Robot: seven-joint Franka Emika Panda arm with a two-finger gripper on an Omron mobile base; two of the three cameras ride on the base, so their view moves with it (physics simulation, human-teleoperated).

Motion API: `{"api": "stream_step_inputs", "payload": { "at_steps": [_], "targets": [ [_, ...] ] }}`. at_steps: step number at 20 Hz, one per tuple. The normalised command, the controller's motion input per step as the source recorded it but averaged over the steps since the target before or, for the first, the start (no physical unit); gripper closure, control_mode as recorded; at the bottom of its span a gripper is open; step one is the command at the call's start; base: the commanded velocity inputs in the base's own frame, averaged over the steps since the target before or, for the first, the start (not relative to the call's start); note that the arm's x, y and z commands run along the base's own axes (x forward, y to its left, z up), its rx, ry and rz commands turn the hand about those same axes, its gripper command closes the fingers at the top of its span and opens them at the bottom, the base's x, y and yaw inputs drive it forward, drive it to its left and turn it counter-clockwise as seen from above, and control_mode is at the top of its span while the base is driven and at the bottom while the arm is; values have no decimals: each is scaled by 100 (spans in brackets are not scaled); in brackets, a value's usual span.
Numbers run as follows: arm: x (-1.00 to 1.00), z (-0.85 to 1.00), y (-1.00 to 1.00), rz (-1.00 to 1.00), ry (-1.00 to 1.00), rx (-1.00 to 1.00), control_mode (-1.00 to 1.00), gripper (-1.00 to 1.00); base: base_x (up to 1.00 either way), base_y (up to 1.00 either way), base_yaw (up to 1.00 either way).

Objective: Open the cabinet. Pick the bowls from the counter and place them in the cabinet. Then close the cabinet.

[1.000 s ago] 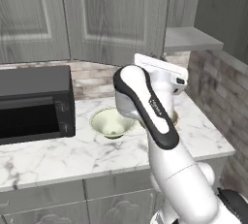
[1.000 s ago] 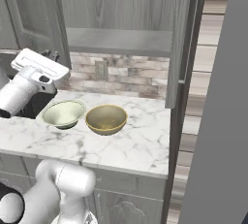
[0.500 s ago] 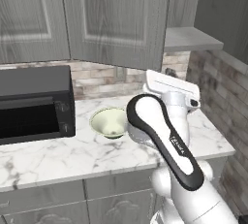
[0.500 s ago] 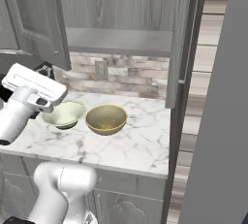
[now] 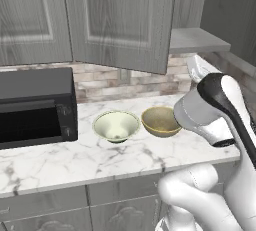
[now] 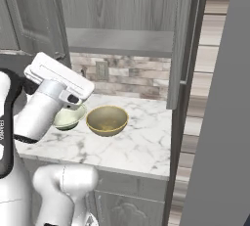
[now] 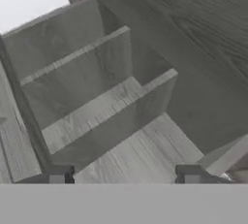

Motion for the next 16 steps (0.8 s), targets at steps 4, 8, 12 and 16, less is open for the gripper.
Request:
{"api": "stream_step_inputs", "payload": {
  "at_steps": [4,8,12,16],
  "targets": [
    [3,14,-4,35,22,30,-100,-100,0,0,0],
    [4,24,-8,35,17,30,-100,-100,0,0,0],
    [4,24,-11,34,11,28,-100,-100,0,0,0],
    [8,5,-13,27,2,18,-100,-100,0,0,0]
  ]
}}
